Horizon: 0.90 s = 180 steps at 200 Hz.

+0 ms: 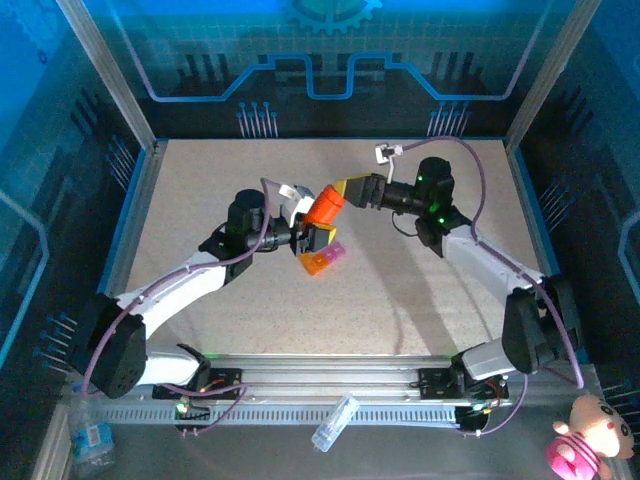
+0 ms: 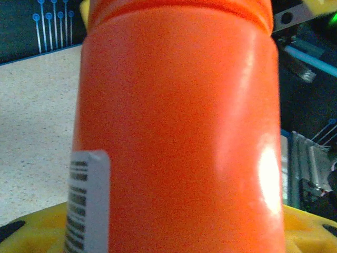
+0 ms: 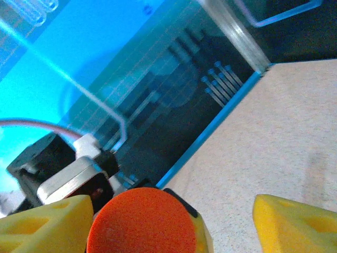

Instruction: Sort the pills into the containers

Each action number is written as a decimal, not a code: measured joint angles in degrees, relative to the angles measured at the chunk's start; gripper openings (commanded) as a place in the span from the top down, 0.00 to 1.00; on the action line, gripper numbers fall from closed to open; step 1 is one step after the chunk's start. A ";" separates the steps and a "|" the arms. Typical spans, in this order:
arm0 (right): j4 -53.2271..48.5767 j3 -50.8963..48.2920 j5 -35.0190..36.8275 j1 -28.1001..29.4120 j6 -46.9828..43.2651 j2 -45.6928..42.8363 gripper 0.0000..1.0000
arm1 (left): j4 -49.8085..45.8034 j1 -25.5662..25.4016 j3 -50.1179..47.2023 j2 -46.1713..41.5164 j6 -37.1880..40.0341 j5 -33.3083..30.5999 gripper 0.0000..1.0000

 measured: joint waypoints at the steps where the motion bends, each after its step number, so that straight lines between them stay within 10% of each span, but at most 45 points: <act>1: -0.22 -0.11 0.31 0.00 0.13 -0.28 0.18 | 0.00 0.00 0.00 0.00 0.00 0.00 1.00; 77: -17.05 -1.88 30.12 9.57 6.19 -13.46 0.11 | -0.74 -0.31 0.39 1.14 6.12 -6.43 1.00; 180: -20.65 2.27 36.04 12.66 6.86 -5.46 0.21 | -2.05 -1.92 1.16 2.82 8.17 -7.54 1.00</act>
